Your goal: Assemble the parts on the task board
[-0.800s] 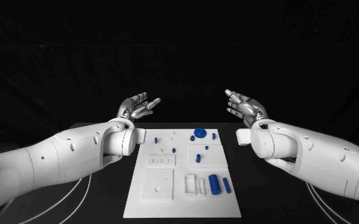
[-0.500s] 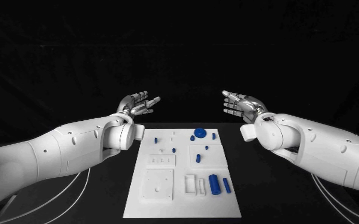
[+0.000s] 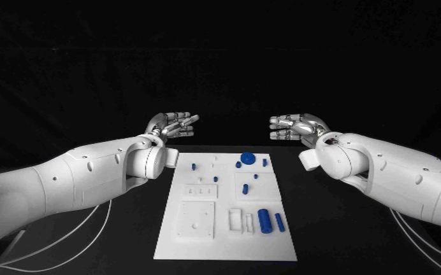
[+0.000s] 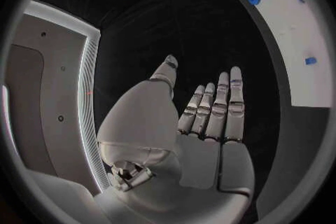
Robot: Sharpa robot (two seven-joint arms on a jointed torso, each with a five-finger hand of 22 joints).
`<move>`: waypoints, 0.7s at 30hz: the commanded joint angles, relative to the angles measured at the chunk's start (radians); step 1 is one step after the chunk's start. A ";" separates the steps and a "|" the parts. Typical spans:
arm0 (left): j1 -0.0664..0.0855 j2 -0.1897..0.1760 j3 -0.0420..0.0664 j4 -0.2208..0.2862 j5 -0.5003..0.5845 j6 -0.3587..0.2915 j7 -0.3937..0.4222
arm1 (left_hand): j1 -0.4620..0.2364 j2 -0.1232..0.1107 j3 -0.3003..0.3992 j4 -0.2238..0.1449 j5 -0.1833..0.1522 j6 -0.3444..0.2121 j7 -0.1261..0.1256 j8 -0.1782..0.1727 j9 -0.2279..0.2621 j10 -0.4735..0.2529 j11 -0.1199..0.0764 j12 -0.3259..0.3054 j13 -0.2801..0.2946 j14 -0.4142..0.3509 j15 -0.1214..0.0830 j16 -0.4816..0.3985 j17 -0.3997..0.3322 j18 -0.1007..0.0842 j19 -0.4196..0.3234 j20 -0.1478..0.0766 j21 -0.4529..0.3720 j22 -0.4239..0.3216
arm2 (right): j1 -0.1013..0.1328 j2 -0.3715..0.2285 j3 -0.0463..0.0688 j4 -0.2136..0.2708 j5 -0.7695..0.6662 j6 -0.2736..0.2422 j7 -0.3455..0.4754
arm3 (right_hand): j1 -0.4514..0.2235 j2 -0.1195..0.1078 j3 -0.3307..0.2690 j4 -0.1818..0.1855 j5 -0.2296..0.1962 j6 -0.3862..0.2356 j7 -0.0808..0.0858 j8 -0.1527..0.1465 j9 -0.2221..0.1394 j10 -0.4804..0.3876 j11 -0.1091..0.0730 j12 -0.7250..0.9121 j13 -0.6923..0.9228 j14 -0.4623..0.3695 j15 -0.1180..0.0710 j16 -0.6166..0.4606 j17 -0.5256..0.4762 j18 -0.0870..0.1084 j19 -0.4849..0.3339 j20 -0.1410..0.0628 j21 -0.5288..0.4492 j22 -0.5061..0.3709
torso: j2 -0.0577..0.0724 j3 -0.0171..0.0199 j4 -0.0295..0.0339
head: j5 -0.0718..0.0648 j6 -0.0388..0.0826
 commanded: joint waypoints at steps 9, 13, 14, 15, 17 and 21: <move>0.027 -0.083 0.018 0.140 -0.090 0.192 -0.035 | 0.030 0.064 -0.018 -0.082 0.026 0.236 -0.003 0.011 0.011 0.323 -0.029 0.011 0.008 0.214 -0.078 0.081 0.007 -0.086 0.132 -0.122 0.100 0.033 | 0.032 0.013 0.012 0.024 -0.677 0.117 -0.125 | -0.018 -0.026 0.145 -0.091 -0.165 0.228 -0.052 -0.006 0.030 0.227 -0.089 -0.021 0.003 0.462 -0.167 0.100 0.125 -0.023 0.434 -0.193 0.163 0.041 | 0.067 0.0001 0.0189 | -0.004 0.012; 0.038 -0.097 0.030 0.175 -0.108 0.221 -0.039 | 0.030 0.064 -0.021 -0.095 0.026 0.235 -0.003 0.011 0.011 0.321 -0.032 0.011 0.008 0.244 -0.094 0.129 0.009 -0.098 0.143 -0.145 0.146 0.059 | 0.050 0.020 0.013 0.031 -0.855 0.123 -0.149 | -0.041 -0.068 0.213 -0.135 -0.135 0.249 -0.059 -0.010 0.031 0.244 -0.103 -0.023 0.002 0.468 -0.200 0.370 0.322 -0.027 0.554 -0.243 0.255 0.094 | 0.088 -0.0044 0.0330 | -0.012 0.014; 0.042 -0.103 0.032 0.186 -0.107 0.222 -0.037 | 0.030 0.063 -0.022 -0.098 0.026 0.235 -0.003 0.011 0.011 0.319 -0.032 0.012 0.008 0.251 -0.098 0.143 0.016 -0.099 0.147 -0.150 0.160 0.068 | 0.056 0.020 0.014 0.035 -0.896 0.125 -0.154 | -0.046 -0.074 0.231 -0.140 -0.123 0.252 -0.060 -0.010 0.031 0.246 -0.104 -0.023 0.002 0.463 -0.203 0.422 0.363 -0.027 0.564 -0.248 0.275 0.108 | 0.096 -0.0054 0.0382 | -0.015 0.017; 0.045 -0.109 0.033 0.197 -0.104 0.222 -0.033 | 0.028 0.066 -0.024 -0.102 0.026 0.235 -0.001 0.011 0.011 0.316 -0.032 0.011 0.008 0.245 -0.098 0.157 0.021 -0.101 0.135 -0.151 0.176 0.079 | 0.060 0.020 0.014 0.039 -0.933 0.126 -0.158 | -0.056 -0.084 0.252 -0.138 -0.116 0.255 -0.061 -0.009 0.031 0.251 -0.105 -0.023 0.002 0.455 -0.206 0.486 0.415 -0.026 0.573 -0.252 0.303 0.129 | 0.100 -0.0056 0.0413 | -0.016 0.017; 0.049 -0.121 0.035 0.220 -0.097 0.219 -0.028 | 0.029 0.065 -0.027 -0.112 0.027 0.232 -0.001 0.011 0.011 0.312 -0.030 0.011 0.008 0.233 -0.096 0.166 0.023 -0.101 0.118 -0.150 0.191 0.090 | 0.067 0.018 0.014 0.048 -0.999 0.124 -0.164 | -0.075 -0.112 0.303 -0.133 -0.111 0.253 -0.061 -0.009 0.031 0.251 -0.107 -0.022 0.003 0.432 -0.207 0.606 0.530 -0.019 0.575 -0.255 0.381 0.196 | 0.112 -0.0075 0.0494 | -0.022 0.023; 0.057 -0.150 0.037 0.264 -0.090 0.210 -0.019 | 0.024 0.064 -0.031 -0.117 0.027 0.230 0.000 0.011 0.011 0.307 -0.026 0.011 0.008 0.207 -0.087 0.156 0.017 -0.102 0.091 -0.141 0.192 0.093 | 0.073 0.021 0.015 0.065 -1.129 0.120 -0.175 | -0.073 -0.132 0.326 -0.135 -0.103 0.247 -0.060 -0.010 0.031 0.234 -0.101 -0.021 0.003 0.421 -0.203 0.666 0.577 -0.019 0.561 -0.253 0.430 0.247 | 0.128 -0.0106 0.0580 | -0.031 0.026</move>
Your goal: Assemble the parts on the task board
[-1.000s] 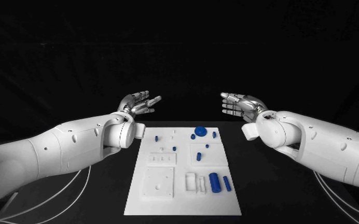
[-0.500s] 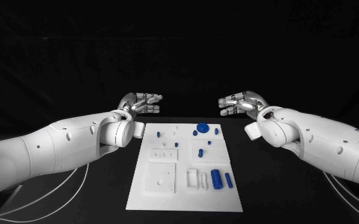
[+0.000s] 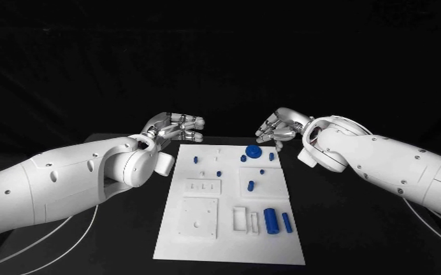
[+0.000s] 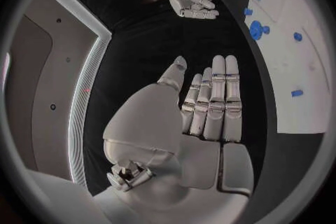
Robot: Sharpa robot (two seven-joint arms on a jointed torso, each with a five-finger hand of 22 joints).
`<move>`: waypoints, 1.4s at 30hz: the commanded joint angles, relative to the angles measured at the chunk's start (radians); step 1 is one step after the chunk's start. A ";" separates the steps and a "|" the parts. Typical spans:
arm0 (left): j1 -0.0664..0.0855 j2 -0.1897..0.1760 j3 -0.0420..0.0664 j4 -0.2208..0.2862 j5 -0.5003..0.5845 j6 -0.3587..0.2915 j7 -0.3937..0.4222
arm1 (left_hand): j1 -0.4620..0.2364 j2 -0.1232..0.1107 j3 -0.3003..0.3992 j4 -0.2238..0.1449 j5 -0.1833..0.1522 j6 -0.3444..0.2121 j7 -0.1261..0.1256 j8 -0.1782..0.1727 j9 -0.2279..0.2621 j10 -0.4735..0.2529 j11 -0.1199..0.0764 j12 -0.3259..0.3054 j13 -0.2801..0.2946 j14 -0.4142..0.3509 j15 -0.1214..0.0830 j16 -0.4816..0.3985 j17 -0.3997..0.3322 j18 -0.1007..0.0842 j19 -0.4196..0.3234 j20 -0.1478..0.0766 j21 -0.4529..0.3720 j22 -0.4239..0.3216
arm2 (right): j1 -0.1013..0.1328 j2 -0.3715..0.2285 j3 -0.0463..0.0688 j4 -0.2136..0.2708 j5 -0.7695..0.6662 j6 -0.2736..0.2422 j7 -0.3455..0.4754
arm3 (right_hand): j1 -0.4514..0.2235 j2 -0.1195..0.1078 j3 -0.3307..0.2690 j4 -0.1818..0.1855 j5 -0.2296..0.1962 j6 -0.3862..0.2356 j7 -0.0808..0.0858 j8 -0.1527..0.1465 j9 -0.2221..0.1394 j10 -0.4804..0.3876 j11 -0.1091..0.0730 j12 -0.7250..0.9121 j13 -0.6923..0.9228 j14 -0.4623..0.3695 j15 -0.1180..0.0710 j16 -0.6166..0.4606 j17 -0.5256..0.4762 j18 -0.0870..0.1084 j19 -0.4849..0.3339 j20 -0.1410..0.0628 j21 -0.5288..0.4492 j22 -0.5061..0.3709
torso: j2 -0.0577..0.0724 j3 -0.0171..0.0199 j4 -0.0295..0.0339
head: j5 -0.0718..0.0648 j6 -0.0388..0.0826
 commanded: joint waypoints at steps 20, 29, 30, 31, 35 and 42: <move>0.047 -0.062 0.006 0.125 -0.100 0.028 0.012 | -0.019 -0.001 -0.019 -0.016 0.002 -0.014 0.008 0.003 0.001 -0.039 0.008 0.003 0.001 -0.014 0.010 -0.014 -0.008 -0.004 -0.021 0.012 0.011 0.002 | 0.001 0.054 -0.007 0.036 -0.595 -0.052 -0.184 | 0.051 -0.093 0.102 0.017 -0.105 -0.007 0.007 -0.007 -0.004 -0.053 0.017 0.001 0.001 -0.019 0.022 0.093 0.001 0.025 -0.053 0.024 0.077 0.177 | 0.092 -0.0134 0.0399 | -0.025 0.028; 0.056 -0.066 0.007 0.133 -0.110 0.024 0.013 | -0.020 -0.002 -0.021 -0.016 0.001 -0.015 0.008 0.003 0.001 -0.042 0.009 0.003 0.001 -0.015 0.010 -0.015 -0.008 -0.003 -0.023 0.014 0.010 0.001 | -0.006 0.063 -0.010 0.028 -0.647 -0.069 -0.198 | 0.060 -0.106 0.124 0.035 -0.127 -0.007 0.007 -0.006 -0.003 -0.054 0.017 0.002 0.001 -0.022 0.023 0.106 -0.011 0.025 -0.042 0.025 0.043 0.229 | 0.104 -0.0119 0.0401 | -0.030 0.032; 0.057 -0.066 0.007 0.134 -0.110 0.023 0.012 | -0.020 -0.003 -0.024 -0.015 0.001 -0.015 0.009 0.003 0.001 -0.043 0.009 0.003 0.001 -0.016 0.011 -0.015 -0.008 -0.003 -0.023 0.014 0.010 0.000 | -0.008 0.067 -0.011 0.026 -0.654 -0.071 -0.200 | 0.060 -0.108 0.130 0.038 -0.130 -0.006 0.007 -0.006 -0.003 -0.052 0.017 0.002 0.001 -0.022 0.023 0.109 -0.012 0.025 -0.041 0.025 0.038 0.239 | 0.106 -0.0118 0.0404 | -0.031 0.033; 0.058 -0.066 0.007 0.134 -0.111 0.023 0.012 | -0.020 -0.003 -0.024 -0.015 0.001 -0.015 0.009 0.003 0.001 -0.043 0.009 0.003 0.001 -0.016 0.011 -0.015 -0.008 -0.003 -0.023 0.014 0.010 0.000 | -0.009 0.069 -0.011 0.025 -0.657 -0.071 -0.201 | 0.060 -0.109 0.134 0.040 -0.133 -0.005 0.007 -0.006 -0.003 -0.051 0.017 0.002 0.001 -0.022 0.023 0.111 -0.012 0.025 -0.039 0.025 0.034 0.247 | 0.108 -0.0115 0.0413 | -0.030 0.033; 0.060 -0.066 0.008 0.135 -0.111 0.023 0.012 | -0.020 -0.003 -0.024 -0.015 0.001 -0.015 0.009 0.003 0.001 -0.043 0.009 0.003 0.001 -0.016 0.011 -0.015 -0.008 -0.003 -0.023 0.014 0.010 0.000 | -0.014 0.076 -0.013 0.019 -0.665 -0.068 -0.202 | 0.062 -0.112 0.147 0.041 -0.138 -0.004 0.007 -0.006 -0.002 -0.050 0.017 0.001 0.001 -0.022 0.023 0.116 -0.013 0.025 -0.036 0.025 0.023 0.269 | 0.112 -0.0112 0.0450 | -0.031 0.035; 0.067 -0.068 0.009 0.140 -0.115 0.023 0.008 | -0.020 -0.003 -0.024 -0.015 0.001 -0.015 0.009 0.003 0.001 -0.043 0.009 0.003 0.001 -0.016 0.011 -0.015 -0.008 -0.003 -0.023 0.014 0.010 0.000 | -0.026 0.087 -0.014 0.013 -0.676 -0.062 -0.204 | 0.069 -0.121 0.162 0.035 -0.138 -0.026 0.014 -0.007 -0.016 -0.064 0.022 0.002 0.000 -0.024 0.026 0.119 -0.015 0.028 -0.034 0.027 0.008 0.301 | 0.124 -0.0103 0.0479 | -0.034 0.037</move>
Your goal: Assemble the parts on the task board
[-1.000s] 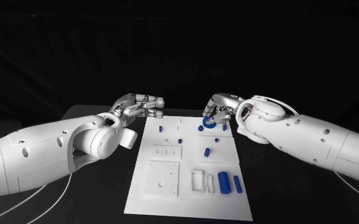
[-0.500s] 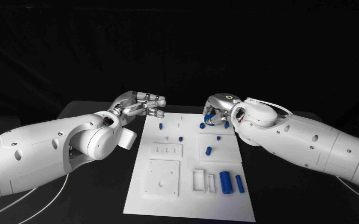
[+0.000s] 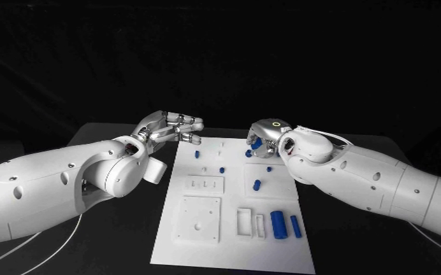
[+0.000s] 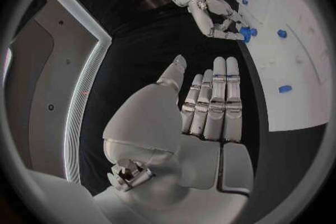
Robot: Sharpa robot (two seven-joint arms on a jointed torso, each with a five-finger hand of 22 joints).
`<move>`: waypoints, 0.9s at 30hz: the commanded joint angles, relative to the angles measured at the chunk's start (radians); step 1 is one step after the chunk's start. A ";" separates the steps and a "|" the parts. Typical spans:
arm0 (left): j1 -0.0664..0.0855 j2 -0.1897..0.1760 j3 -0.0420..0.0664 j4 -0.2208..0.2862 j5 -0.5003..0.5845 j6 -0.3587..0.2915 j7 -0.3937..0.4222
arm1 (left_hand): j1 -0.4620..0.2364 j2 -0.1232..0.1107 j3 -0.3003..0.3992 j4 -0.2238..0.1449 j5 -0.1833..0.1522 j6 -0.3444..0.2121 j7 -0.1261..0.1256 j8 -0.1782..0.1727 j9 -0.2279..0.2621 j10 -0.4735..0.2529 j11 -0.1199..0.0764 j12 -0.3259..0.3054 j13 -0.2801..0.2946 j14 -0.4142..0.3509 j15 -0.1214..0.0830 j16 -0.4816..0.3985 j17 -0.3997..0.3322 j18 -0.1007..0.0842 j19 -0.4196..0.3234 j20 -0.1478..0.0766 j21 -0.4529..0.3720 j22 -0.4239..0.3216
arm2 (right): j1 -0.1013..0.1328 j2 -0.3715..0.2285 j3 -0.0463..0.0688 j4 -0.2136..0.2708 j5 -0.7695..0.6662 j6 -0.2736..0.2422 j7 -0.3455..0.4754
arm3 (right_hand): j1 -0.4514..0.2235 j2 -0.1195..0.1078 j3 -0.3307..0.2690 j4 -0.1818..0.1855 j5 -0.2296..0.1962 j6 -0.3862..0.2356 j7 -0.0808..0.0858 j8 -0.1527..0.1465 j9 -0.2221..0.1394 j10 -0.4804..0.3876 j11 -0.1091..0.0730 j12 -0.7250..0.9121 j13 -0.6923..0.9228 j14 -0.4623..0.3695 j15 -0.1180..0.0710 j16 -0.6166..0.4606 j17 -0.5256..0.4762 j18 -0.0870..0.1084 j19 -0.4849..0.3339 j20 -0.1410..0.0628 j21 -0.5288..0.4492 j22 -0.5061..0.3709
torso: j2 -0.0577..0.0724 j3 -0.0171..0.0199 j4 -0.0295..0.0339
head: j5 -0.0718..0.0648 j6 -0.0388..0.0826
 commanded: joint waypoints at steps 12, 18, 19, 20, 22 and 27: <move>0.017 -0.004 0.003 0.007 -0.017 0.010 0.003 | -0.007 0.001 -0.007 0.002 0.000 -0.007 0.000 0.003 0.001 -0.006 -0.001 0.004 0.002 -0.006 0.001 -0.007 -0.002 -0.004 -0.005 0.004 0.001 -0.004 | -0.014 0.012 -0.001 -0.004 -0.048 0.016 -0.012 | 0.000 -0.012 0.036 -0.007 -0.009 -0.022 0.003 -0.003 -0.022 0.008 -0.002 0.001 0.001 -0.002 0.004 0.012 -0.003 0.013 0.010 0.004 -0.025 0.062 | 0.029 -0.0005 0.0065 | -0.004 0.004; 0.018 -0.002 0.002 0.001 -0.018 0.011 0.001 | -0.007 0.001 -0.007 0.002 0.000 -0.007 0.000 0.003 0.001 -0.006 -0.001 0.004 0.002 -0.006 0.001 -0.007 -0.002 -0.004 -0.005 0.004 0.001 -0.004 | -0.016 0.011 -0.001 -0.003 -0.060 0.023 -0.018 | -0.005 -0.005 0.056 -0.006 -0.012 -0.009 0.002 -0.002 -0.021 0.047 -0.012 0.002 0.002 -0.002 -0.002 0.015 -0.002 0.009 0.011 -0.001 -0.030 0.079 | 0.034 0.0000 0.0048 | -0.007 0.002; 0.018 -0.002 0.002 0.000 -0.018 0.011 0.001 | -0.007 0.001 -0.008 0.003 0.000 -0.006 0.000 0.003 0.001 -0.008 0.000 0.003 0.002 -0.006 0.002 -0.007 -0.001 -0.004 -0.005 0.004 0.001 -0.005 | -0.016 0.010 -0.001 -0.003 -0.067 0.022 -0.020 | -0.004 -0.002 0.060 -0.005 -0.014 -0.003 0.000 -0.001 -0.020 0.063 -0.016 0.003 0.002 -0.001 -0.004 0.016 -0.001 0.008 0.011 -0.003 -0.030 0.081 | 0.035 0.0000 0.0041 | -0.007 0.001; 0.018 -0.002 0.002 -0.001 -0.018 0.011 0.001 | -0.007 0.001 -0.008 0.003 0.000 -0.006 0.000 0.003 0.001 -0.008 0.000 0.003 0.002 -0.006 0.002 -0.007 -0.001 -0.004 -0.005 0.004 0.001 -0.005 | -0.016 0.010 -0.001 -0.002 -0.074 0.021 -0.022 | -0.004 0.000 0.065 -0.005 -0.014 0.005 -0.003 -0.001 -0.019 0.079 -0.020 0.002 0.002 -0.002 -0.007 0.016 -0.001 0.006 0.011 -0.006 -0.030 0.085 | 0.036 0.0006 0.0041 | -0.007 0.002; 0.018 -0.002 0.002 -0.002 -0.018 0.010 0.000 | -0.007 0.001 -0.008 0.003 0.000 -0.006 0.000 0.003 0.001 -0.008 0.000 0.003 0.002 -0.006 0.002 -0.007 -0.001 -0.004 -0.005 0.004 0.001 -0.005 | -0.017 0.010 -0.001 -0.001 -0.083 0.020 -0.025 | -0.004 0.001 0.076 -0.006 -0.019 0.010 -0.004 -0.002 -0.019 0.091 -0.024 0.002 0.002 -0.001 -0.010 0.017 -0.001 0.002 0.011 -0.009 -0.029 0.092 | 0.038 0.0015 0.0034 | -0.007 0.002; 0.018 -0.002 0.002 -0.005 -0.018 0.011 -0.001 | -0.007 0.001 -0.008 0.003 0.000 -0.006 0.000 0.003 0.001 -0.008 0.000 0.003 0.002 -0.006 0.002 -0.007 -0.001 -0.004 -0.005 0.004 0.001 -0.005 | -0.018 0.010 -0.001 0.006 -0.094 0.013 -0.028 | -0.004 0.014 0.096 0.003 -0.035 0.049 -0.015 0.000 -0.010 0.137 -0.039 0.003 0.004 0.002 -0.020 0.021 -0.003 -0.006 0.013 -0.018 -0.026 0.115 | 0.044 0.0018 0.0085 | -0.011 0.007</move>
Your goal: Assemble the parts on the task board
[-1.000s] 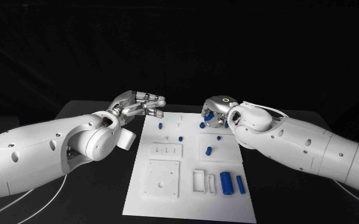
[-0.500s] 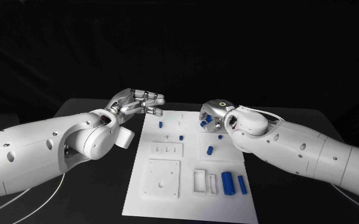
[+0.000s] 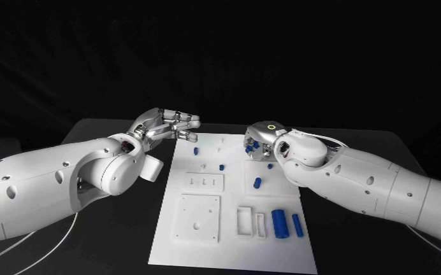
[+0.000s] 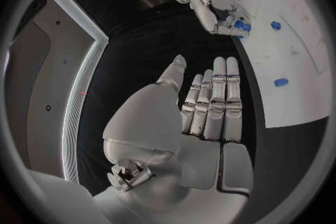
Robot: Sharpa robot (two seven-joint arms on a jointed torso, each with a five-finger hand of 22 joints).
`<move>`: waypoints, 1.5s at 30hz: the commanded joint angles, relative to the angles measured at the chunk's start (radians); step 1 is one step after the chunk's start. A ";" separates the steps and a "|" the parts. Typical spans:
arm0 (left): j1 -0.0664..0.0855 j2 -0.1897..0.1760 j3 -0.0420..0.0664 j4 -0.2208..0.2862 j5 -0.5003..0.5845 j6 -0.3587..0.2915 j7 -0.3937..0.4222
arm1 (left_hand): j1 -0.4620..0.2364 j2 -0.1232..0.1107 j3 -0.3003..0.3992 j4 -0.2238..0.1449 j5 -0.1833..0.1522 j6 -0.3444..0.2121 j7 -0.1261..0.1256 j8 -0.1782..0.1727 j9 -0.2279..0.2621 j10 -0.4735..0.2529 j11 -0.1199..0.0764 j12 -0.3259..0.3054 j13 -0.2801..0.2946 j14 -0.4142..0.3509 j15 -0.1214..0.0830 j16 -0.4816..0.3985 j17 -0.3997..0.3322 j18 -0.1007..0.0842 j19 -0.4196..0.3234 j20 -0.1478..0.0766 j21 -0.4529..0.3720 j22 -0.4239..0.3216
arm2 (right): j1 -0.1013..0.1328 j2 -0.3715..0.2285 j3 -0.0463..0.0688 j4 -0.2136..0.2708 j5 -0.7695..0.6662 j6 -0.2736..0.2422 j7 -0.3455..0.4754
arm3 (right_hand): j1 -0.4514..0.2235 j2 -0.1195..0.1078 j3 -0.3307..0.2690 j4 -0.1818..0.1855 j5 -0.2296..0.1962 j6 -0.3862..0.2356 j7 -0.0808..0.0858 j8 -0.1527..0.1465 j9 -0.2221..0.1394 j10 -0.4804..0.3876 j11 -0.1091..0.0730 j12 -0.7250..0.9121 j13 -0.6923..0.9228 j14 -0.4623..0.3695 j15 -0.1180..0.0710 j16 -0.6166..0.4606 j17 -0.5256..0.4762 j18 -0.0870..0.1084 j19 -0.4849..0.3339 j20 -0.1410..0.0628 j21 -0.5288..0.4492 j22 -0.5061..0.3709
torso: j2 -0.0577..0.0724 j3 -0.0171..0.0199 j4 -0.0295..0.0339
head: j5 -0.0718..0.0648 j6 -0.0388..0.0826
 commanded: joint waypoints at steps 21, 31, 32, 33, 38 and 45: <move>0.003 0.005 0.001 -0.012 -0.006 0.008 -0.005 | -0.005 0.000 -0.007 0.001 0.000 -0.009 0.001 0.003 0.001 -0.012 0.001 0.004 0.001 -0.005 0.002 -0.003 -0.001 -0.003 -0.004 0.005 0.002 -0.004 | 0.000 0.023 -0.003 0.031 -0.068 -0.124 -0.095 | 0.022 0.023 0.056 0.006 -0.054 0.091 -0.025 -0.002 0.066 0.109 -0.036 0.008 0.008 0.002 -0.033 0.025 -0.039 -0.022 -0.012 -0.034 0.017 0.121 | 0.020 -0.0014 0.0061 | 0.007 0.034; 0.003 0.013 0.001 -0.011 -0.006 0.007 -0.006 | -0.002 0.001 -0.005 -0.001 0.002 -0.010 0.001 0.003 0.001 -0.012 0.001 0.003 0.001 -0.006 0.002 -0.003 -0.001 -0.003 -0.004 0.004 0.003 -0.004 | 0.006 0.090 -0.002 -0.007 -0.089 -0.163 -0.136 | 0.025 0.022 0.053 0.008 -0.056 0.092 -0.025 -0.002 0.066 0.109 -0.036 0.009 0.008 -0.001 -0.034 0.033 -0.052 -0.022 -0.004 -0.035 -0.007 0.155 | 0.025 -0.0023 0.0096 | 0.013 0.043; 0.003 0.013 0.001 -0.011 -0.006 0.007 -0.006 | -0.002 0.001 -0.005 -0.001 0.002 -0.010 0.001 0.003 0.001 -0.012 0.001 0.003 0.001 -0.006 0.002 -0.003 -0.001 -0.003 -0.004 0.004 0.003 -0.004 | 0.006 0.096 -0.002 -0.010 -0.092 -0.169 -0.141 | 0.026 0.021 0.054 0.008 -0.056 0.093 -0.024 -0.002 0.066 0.110 -0.035 0.008 0.008 -0.003 -0.034 0.037 -0.057 -0.021 0.002 -0.036 -0.026 0.179 | 0.025 -0.0033 0.0109 | 0.014 0.044; 0.003 0.014 0.001 -0.011 -0.006 0.007 -0.006 | -0.002 0.001 -0.005 -0.001 0.002 -0.010 0.001 0.003 0.001 -0.012 0.001 0.003 0.001 -0.006 0.002 -0.003 -0.001 -0.003 -0.004 0.004 0.003 -0.004 | 0.007 0.100 -0.001 -0.011 -0.094 -0.176 -0.147 | 0.025 0.021 0.056 0.009 -0.057 0.094 -0.025 -0.002 0.065 0.110 -0.036 0.009 0.008 -0.003 -0.035 0.037 -0.059 -0.021 0.004 -0.036 -0.030 0.186 | 0.025 -0.0026 0.0102 | 0.015 0.045; 0.003 0.017 0.001 -0.011 -0.007 0.007 -0.006 | -0.002 0.001 -0.005 -0.001 0.002 -0.010 0.001 0.003 0.001 -0.012 0.001 0.003 0.001 -0.006 0.002 -0.003 -0.001 -0.003 -0.004 0.004 0.003 -0.004 | 0.010 0.117 0.002 -0.020 -0.100 -0.196 -0.159 | 0.025 0.018 0.059 0.009 -0.058 0.094 -0.025 -0.002 0.063 0.109 -0.036 0.008 0.008 -0.003 -0.035 0.038 -0.060 -0.021 0.006 -0.036 -0.039 0.198 | 0.028 -0.0065 0.0150 | 0.014 0.050; 0.003 0.019 0.001 -0.012 -0.008 0.006 -0.007 | -0.002 0.001 -0.005 -0.003 0.002 -0.011 0.001 0.003 0.001 -0.012 0.001 0.004 0.001 -0.006 0.002 -0.004 -0.002 -0.003 -0.005 0.004 0.005 -0.005 | 0.012 0.130 0.006 -0.026 -0.105 -0.227 -0.172 | 0.027 0.014 0.066 0.012 -0.058 0.094 -0.025 -0.002 0.061 0.109 -0.035 0.008 0.007 -0.004 -0.035 0.038 -0.064 -0.020 0.012 -0.036 -0.054 0.217 | 0.030 -0.0048 0.0135 | 0.020 0.049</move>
